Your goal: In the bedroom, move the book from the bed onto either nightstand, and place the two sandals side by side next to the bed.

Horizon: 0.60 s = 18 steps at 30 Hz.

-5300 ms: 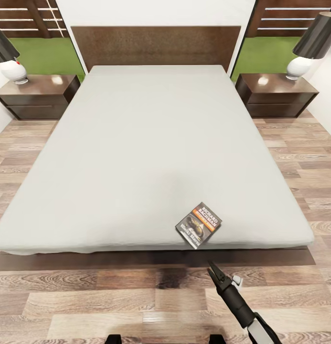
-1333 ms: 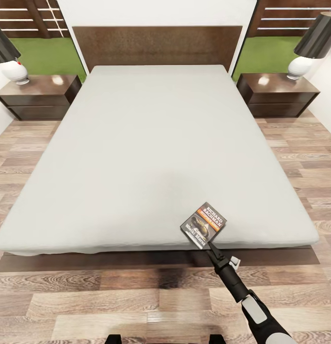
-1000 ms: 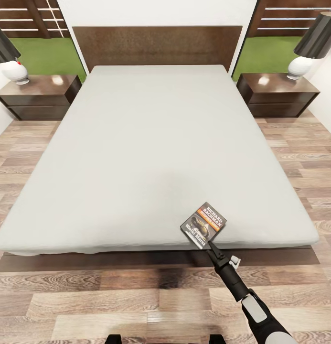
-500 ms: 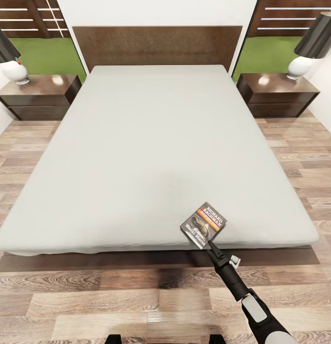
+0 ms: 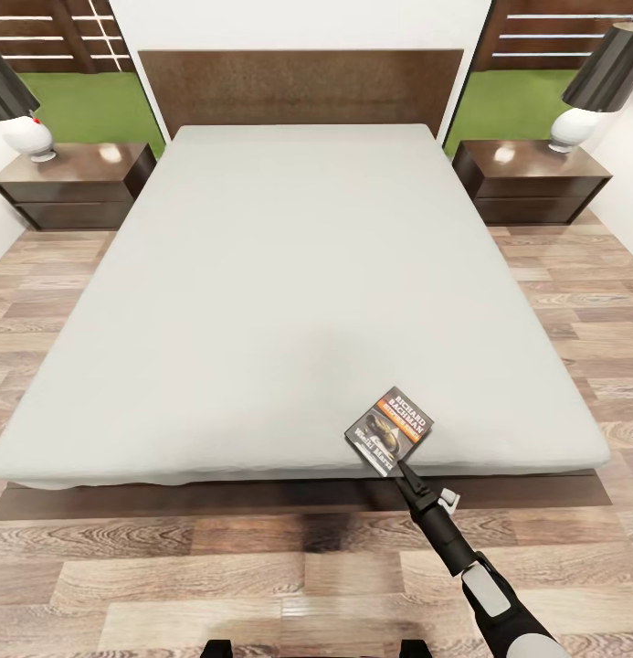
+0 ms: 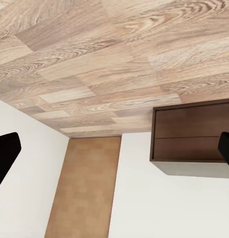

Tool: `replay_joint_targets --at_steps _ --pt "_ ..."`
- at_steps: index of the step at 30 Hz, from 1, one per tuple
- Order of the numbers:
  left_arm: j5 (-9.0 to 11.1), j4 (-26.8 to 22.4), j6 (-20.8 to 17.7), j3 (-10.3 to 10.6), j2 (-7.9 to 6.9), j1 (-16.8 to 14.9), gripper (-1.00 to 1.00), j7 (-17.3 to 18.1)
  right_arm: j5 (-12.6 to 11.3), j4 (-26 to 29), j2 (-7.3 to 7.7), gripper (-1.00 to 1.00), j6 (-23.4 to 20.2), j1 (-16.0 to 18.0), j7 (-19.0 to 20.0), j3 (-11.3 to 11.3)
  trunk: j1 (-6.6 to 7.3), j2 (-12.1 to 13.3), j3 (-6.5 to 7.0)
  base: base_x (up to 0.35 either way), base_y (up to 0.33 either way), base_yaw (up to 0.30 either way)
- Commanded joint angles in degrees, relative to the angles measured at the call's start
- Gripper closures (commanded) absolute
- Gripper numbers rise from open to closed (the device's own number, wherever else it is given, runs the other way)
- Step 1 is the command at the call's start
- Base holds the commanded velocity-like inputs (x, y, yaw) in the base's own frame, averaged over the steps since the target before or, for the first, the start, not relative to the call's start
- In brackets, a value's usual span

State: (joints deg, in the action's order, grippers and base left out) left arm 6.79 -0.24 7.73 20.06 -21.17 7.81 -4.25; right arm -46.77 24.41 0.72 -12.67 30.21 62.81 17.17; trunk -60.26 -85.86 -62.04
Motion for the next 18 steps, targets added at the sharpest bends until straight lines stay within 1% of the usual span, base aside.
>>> replay_joint_targets --at_steps 1,6,13,18 --pt "0.6 0.0 0.2 0.5 -0.01 0.0 -1.0 -0.1 -0.3 0.0 0.01 -1.0 -0.6 0.0 0.2 0.1 0.0 0.0 -0.02 0.0 0.0 0.0" --pt "0.6 0.0 0.1 0.5 -0.01 0.0 -1.0 -0.1 -0.3 0.0 0.04 -1.0 -0.6 0.0 0.2 0.1 0.0 0.0 -0.02 0.0 0.0 0.0" --pt "0.6 0.0 0.0 0.5 0.03 0.0 -1.0 -0.1 -0.3 0.0 0.02 -1.0 -0.6 0.0 0.1 0.1 -1.54 -2.8 -1.28 0.0 0.0 0.0" --pt "0.6 0.0 0.0 0.5 0.04 0.0 -1.0 -0.1 -0.3 0.0 -0.01 -1.0 -0.6 0.0 0.1 0.1 -1.54 -2.8 -1.28 0.0 0.0 0.0"
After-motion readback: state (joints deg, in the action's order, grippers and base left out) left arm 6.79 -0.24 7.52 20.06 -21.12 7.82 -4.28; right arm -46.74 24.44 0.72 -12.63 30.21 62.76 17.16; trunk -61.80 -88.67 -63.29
